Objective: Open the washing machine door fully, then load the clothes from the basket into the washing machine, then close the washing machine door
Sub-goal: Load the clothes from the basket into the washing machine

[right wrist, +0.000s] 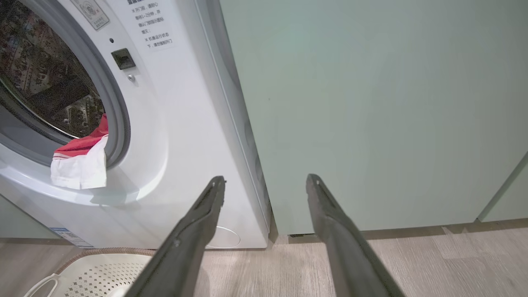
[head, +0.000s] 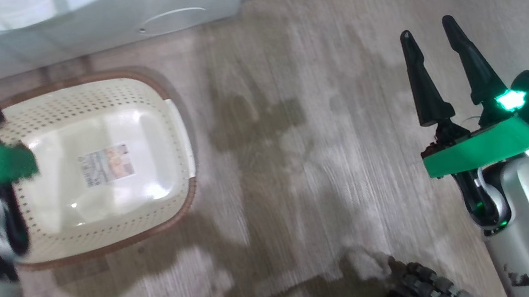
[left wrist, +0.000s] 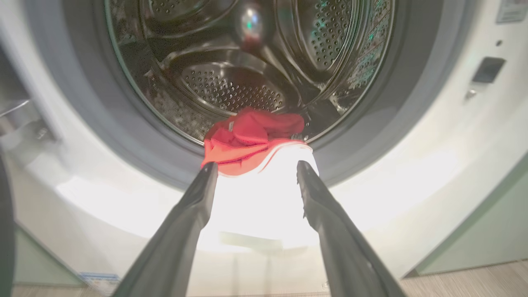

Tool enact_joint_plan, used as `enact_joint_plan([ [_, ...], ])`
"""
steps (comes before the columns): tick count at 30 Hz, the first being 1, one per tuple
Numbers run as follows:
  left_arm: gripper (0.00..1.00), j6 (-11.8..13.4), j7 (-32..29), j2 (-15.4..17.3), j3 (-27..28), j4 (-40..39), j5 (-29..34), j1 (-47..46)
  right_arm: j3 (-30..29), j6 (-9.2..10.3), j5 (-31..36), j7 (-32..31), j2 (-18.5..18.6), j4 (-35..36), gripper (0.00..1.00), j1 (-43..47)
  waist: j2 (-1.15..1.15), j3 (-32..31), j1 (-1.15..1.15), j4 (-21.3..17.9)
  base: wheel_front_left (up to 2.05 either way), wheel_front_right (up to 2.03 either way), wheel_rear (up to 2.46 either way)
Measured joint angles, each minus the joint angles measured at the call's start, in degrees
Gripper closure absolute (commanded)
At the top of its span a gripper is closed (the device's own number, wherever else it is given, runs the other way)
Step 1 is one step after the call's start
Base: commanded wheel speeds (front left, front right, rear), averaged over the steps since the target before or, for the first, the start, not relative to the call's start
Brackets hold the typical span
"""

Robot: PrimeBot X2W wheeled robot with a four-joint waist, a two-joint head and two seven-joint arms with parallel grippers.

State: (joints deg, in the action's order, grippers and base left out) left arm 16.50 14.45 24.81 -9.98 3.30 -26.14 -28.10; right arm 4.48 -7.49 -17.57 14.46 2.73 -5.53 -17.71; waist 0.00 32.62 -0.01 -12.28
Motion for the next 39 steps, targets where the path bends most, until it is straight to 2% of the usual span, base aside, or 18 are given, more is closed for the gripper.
enact_joint_plan([
  [6,0.00,1.2,0.2,-2.5,0.1,-4.9,0.0,9.6,-0.8,0.00,1.4,-0.3,0.0,-1.1,0.00,0.1,0.00,-2.3,0.00,3.1,0.00,0.00,0.00],
  [10,0.00,0.7,0.3,-4.2,-0.8,-5.4,0.0,13.0,-1.3,0.00,2.0,-0.9,0.0,-1.9,0.00,0.3,0.00,-4.1,0.00,4.8,0.00,0.00,0.00],
  [22,0.00,-3.7,0.3,-8.0,-1.1,-3.2,2.1,18.1,-2.6,0.00,3.0,-3.4,0.0,-2.9,0.00,2.9,0.00,-9.7,0.00,8.5,0.00,0.00,0.00],
  [39,0.00,-6.7,0.3,-10.8,1.0,-0.7,4.6,18.8,-2.5,0.00,3.5,-4.9,0.0,-2.3,0.00,4.5,0.00,-11.6,0.00,9.6,0.00,0.00,0.00],
])
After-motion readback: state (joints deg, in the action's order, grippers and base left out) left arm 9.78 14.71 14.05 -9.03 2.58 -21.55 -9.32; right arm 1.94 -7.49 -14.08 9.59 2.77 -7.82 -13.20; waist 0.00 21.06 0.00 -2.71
